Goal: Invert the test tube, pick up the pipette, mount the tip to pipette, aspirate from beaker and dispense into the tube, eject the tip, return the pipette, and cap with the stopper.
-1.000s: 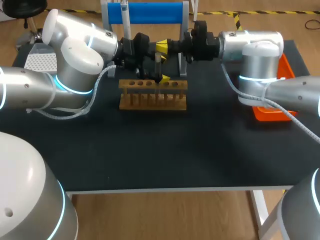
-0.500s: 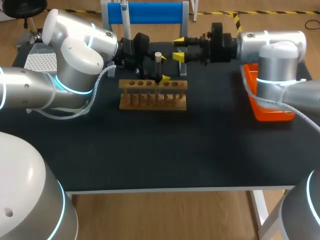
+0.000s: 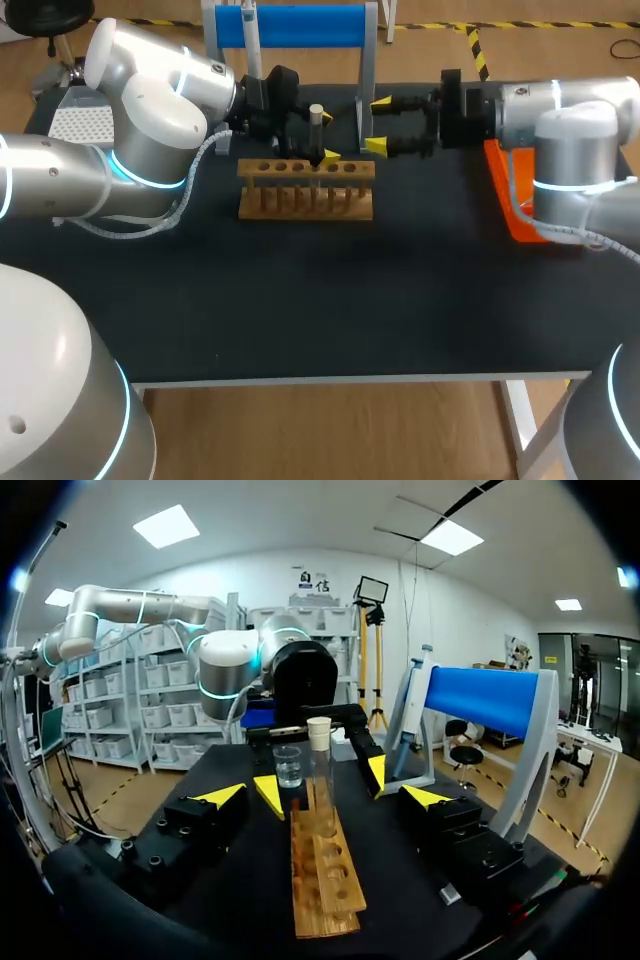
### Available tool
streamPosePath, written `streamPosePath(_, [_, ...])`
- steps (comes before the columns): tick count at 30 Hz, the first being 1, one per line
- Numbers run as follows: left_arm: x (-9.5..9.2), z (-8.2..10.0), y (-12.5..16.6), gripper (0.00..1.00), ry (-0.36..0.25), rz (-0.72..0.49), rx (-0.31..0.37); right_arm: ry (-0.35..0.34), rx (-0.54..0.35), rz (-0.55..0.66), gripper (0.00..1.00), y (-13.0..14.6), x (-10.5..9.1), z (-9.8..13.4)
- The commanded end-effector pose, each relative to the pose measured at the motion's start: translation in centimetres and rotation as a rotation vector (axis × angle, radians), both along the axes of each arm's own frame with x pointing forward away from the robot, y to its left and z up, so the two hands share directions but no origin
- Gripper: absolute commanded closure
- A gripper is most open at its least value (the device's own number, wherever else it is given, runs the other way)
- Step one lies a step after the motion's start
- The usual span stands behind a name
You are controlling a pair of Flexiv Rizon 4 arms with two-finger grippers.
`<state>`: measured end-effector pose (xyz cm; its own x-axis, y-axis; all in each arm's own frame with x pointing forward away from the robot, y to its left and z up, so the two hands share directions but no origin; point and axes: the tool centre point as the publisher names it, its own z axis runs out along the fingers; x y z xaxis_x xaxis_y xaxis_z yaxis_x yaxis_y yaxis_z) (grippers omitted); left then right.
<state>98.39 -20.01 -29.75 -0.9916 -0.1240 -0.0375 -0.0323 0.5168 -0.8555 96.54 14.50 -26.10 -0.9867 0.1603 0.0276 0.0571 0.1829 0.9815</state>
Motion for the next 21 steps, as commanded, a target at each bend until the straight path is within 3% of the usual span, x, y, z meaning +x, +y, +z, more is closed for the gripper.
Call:
streamPosePath(1, [0.0, 0.0, 0.0, 0.00, 0.001, -0.001, 0.001, 0.000, -0.007, -0.009, 0.00, -0.1, -0.4, 0.3])
streamPosePath(9, [-0.1, -0.1, 0.8, 0.00, 0.002, 0.013, 0.011, 0.000, -0.007, -0.009, 0.00, -0.1, -0.4, 0.3])
streamPosePath(21, [-1.1, 0.0, 4.2, 0.00, -0.012, 0.129, 0.027, 0.000, -0.007, -0.009, 0.00, -0.1, -0.4, 0.3])
